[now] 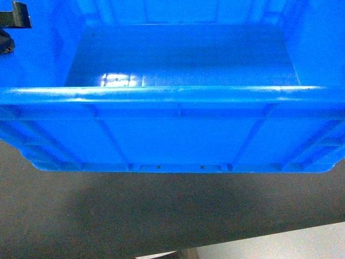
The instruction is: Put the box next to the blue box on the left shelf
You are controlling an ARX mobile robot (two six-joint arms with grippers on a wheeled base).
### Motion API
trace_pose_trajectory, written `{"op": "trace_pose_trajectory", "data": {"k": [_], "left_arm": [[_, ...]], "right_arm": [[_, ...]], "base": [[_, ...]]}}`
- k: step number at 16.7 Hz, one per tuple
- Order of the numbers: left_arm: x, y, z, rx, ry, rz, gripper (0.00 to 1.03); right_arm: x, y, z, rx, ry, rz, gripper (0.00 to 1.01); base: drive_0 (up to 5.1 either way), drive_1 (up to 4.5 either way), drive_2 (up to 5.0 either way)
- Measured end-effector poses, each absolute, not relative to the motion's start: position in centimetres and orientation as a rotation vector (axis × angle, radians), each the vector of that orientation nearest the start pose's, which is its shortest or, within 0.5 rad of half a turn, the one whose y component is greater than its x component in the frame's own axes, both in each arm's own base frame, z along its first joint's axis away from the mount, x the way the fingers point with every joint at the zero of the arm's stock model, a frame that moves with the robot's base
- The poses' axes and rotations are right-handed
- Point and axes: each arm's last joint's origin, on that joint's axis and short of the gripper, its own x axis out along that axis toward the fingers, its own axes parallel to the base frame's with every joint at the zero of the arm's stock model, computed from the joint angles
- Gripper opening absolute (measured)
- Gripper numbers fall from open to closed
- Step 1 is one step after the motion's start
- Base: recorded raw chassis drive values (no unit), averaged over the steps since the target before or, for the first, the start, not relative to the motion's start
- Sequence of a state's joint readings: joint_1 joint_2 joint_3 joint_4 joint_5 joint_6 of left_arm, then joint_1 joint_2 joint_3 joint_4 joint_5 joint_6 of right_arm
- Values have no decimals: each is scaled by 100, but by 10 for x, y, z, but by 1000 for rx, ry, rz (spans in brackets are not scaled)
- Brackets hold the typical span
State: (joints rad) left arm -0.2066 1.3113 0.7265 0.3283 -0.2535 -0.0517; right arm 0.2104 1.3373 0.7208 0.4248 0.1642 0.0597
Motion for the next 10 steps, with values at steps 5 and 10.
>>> {"op": "trace_pose_trajectory", "data": {"k": [5,10], "left_arm": [[278,-51,249,7,248,53,17],[278,-51,249,7,248,53,17]], "right_arm": [[283,56,249,24,190,40,21],[283,56,249,24,190,40,21]], "base": [[-163,-163,-163],[-157,-157,-157]]}}
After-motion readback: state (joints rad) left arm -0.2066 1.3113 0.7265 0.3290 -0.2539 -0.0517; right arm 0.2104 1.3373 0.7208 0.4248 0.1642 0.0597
